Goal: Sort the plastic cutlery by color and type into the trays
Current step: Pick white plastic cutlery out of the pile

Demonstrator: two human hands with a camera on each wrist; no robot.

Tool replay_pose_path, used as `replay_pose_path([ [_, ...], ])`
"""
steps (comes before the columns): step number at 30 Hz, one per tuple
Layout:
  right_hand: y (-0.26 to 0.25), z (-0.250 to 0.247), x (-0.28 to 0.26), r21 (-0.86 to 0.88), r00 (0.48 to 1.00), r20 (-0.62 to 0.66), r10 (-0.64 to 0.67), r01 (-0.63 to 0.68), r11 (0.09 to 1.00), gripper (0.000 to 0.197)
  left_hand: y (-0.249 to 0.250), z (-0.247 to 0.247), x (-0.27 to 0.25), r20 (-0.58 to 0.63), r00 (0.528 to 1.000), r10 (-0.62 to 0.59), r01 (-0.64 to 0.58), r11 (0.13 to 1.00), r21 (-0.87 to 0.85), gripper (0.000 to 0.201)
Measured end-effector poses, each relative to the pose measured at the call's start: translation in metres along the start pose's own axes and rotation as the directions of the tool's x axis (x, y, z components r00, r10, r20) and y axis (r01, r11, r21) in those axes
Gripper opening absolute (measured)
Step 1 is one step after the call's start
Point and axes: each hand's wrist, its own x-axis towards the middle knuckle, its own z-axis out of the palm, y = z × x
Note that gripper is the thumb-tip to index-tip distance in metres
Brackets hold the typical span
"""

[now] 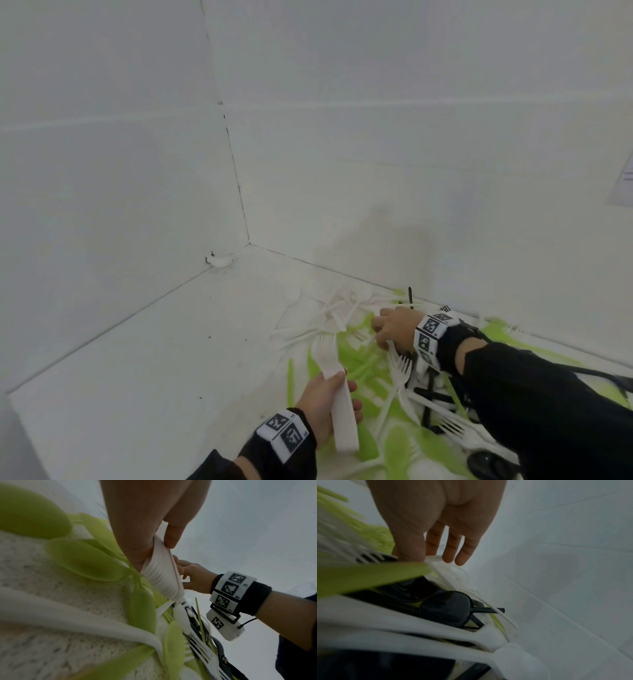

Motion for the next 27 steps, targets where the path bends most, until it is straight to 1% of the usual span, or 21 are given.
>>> replay_pose_path([
  [2,0.001,0.004,-0.003,-0.013,1.0,-0.008,0.009,-0.009,1.0,0.027,-0.002,0.0,0.001,0.0,1.0,-0.005,0.005,1.0,-0.007,0.009],
  [6,0.008,0.003,-0.012,-0.024,0.989,-0.052,0.137,-0.139,0.99,0.024,-0.007,-0.001,0.001,-0.026,1.0,0.004,-0.004,1.0,-0.015,0.011],
  [9,0.016,-0.003,-0.021,-0.028,0.972,-0.011,0.234,-0.234,0.972,0.017,-0.01,0.0,-0.004,-0.032,0.999,0.007,-0.007,1.0,0.011,0.01],
  [12,0.02,-0.009,-0.031,-0.01,0.956,0.066,0.286,-0.286,0.958,0.025,-0.013,0.001,-0.009,-0.026,1.0,0.009,-0.008,1.0,0.018,0.01],
  [14,0.023,-0.007,-0.036,-0.016,0.948,0.081,0.307,-0.307,0.952,0.025,-0.014,0.002,-0.012,-0.02,1.0,0.007,-0.007,1.0,0.016,0.011],
  [17,0.022,-0.003,-0.04,-0.029,0.928,0.145,0.343,-0.342,0.939,0.024,-0.016,0.002,-0.016,-0.021,1.0,0.009,-0.009,1.0,0.018,0.01],
  [19,0.021,-0.001,-0.041,-0.024,0.923,0.113,0.367,-0.367,0.93,0.017,-0.017,0.002,-0.018,-0.024,1.0,0.009,-0.008,1.0,0.024,0.01],
  [20,0.022,0.001,-0.041,-0.011,0.923,0.086,0.374,-0.375,0.927,0.018,-0.018,0.003,-0.018,-0.023,1.0,0.006,-0.005,1.0,0.027,0.01],
  [21,0.023,0.002,-0.041,0.026,0.924,0.063,0.377,-0.379,0.925,0.019,-0.019,0.003,-0.019,-0.02,1.0,0.004,-0.003,1.0,0.029,0.01],
  [23,0.025,0.007,-0.041,0.223,0.923,0.045,0.383,-0.382,0.897,0.025,-0.019,0.004,-0.02,-0.022,1.0,0.0,0.001,0.999,0.035,0.01],
  [25,0.024,0.015,-0.038,0.437,0.919,0.039,0.392,-0.369,0.821,0.035,-0.019,0.005,-0.02,-0.027,1.0,-0.005,0.007,0.999,0.044,0.009],
  [27,0.018,0.025,-0.032,0.543,0.916,-0.013,0.401,-0.33,0.772,0.042,-0.018,0.006,-0.021,-0.031,1.0,-0.004,0.006,0.999,0.045,0.009],
])
